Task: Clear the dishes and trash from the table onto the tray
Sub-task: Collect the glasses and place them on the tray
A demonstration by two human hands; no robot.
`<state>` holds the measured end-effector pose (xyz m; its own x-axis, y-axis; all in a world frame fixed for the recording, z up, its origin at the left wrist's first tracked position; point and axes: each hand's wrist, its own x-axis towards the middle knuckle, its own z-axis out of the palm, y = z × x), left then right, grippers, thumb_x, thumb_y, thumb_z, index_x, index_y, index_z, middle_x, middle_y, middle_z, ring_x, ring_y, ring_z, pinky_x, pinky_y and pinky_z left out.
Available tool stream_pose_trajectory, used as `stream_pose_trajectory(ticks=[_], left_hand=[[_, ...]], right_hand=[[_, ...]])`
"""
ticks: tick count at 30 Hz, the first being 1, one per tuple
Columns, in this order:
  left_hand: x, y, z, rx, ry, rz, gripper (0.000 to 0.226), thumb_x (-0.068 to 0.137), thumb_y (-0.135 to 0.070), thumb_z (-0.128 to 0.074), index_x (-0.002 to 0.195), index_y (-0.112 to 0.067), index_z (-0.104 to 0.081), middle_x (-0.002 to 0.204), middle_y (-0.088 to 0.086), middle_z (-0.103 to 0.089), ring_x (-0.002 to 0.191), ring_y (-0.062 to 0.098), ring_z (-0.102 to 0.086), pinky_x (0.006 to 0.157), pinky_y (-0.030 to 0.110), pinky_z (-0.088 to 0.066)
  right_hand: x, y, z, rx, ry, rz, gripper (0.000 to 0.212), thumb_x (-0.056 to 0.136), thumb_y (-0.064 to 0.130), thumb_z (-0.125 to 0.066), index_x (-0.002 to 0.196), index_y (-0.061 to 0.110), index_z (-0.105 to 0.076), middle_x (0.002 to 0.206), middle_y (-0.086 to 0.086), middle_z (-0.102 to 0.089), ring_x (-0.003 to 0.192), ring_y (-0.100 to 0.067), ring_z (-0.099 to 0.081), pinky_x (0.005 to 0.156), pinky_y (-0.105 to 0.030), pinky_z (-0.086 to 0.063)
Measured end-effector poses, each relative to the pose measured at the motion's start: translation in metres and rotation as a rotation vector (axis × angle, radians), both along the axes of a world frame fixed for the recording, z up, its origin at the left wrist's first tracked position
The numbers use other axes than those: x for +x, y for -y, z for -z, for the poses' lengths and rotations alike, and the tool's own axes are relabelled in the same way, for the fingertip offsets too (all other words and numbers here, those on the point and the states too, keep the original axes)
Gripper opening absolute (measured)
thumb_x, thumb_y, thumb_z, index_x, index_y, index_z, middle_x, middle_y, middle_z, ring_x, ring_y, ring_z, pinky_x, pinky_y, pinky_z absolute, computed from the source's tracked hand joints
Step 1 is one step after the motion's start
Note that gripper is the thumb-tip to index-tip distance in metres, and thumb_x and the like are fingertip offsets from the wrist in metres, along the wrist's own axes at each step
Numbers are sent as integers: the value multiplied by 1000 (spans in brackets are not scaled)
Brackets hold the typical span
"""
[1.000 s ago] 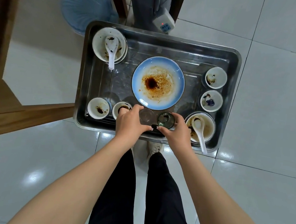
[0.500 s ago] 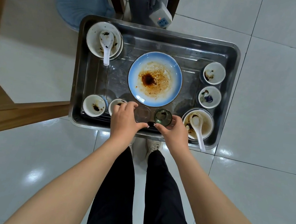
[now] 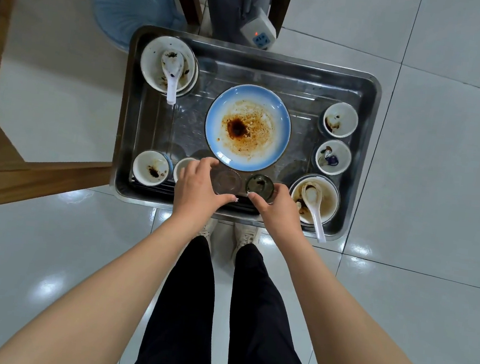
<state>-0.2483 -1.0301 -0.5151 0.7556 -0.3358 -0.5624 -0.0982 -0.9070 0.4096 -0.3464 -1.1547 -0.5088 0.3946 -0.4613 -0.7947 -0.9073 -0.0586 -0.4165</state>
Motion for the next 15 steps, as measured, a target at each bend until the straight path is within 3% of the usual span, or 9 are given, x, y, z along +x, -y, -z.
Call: stream_pose_trajectory(ticks=[5, 8, 12, 15], left_hand=[[6, -2, -22, -34, -10, -21, 73, 70, -38, -82, 131, -19, -46, 127, 3, -48, 122, 21, -40, 100, 30, -34], [10, -3, -40, -61, -9, -81, 67, 74, -35, -80, 130, -19, -46, 125, 2, -48, 119, 19, -41, 98, 29, -33], [12, -5, -70, -107, -46, -171, 58, 79, -36, -75, 126, -18, -47, 125, 2, -48, 117, 19, -44, 100, 36, -40], [18, -1, -99, -150, -72, -226, 51, 82, -36, -72, 124, -17, -49, 123, 1, -47, 115, 18, -46, 98, 34, -41]], right_hand=[[0, 1, -14, 6, -10, 57, 58, 92, 44, -57, 134, 8, -42, 116, -4, -57, 106, -21, -55, 79, -29, -40], [1, 2, -30, -16, 20, 75, 51, 95, 42, -53, 133, 9, -44, 123, -4, -58, 111, -22, -55, 84, -30, -42], [12, 4, -62, -4, 87, 35, 52, 96, 44, -50, 134, 10, -43, 122, -4, -59, 107, -23, -59, 92, -44, -49], [29, 8, -89, 42, 171, 26, 51, 96, 41, -50, 138, 12, -41, 128, -3, -58, 111, -19, -57, 96, -41, -47]])
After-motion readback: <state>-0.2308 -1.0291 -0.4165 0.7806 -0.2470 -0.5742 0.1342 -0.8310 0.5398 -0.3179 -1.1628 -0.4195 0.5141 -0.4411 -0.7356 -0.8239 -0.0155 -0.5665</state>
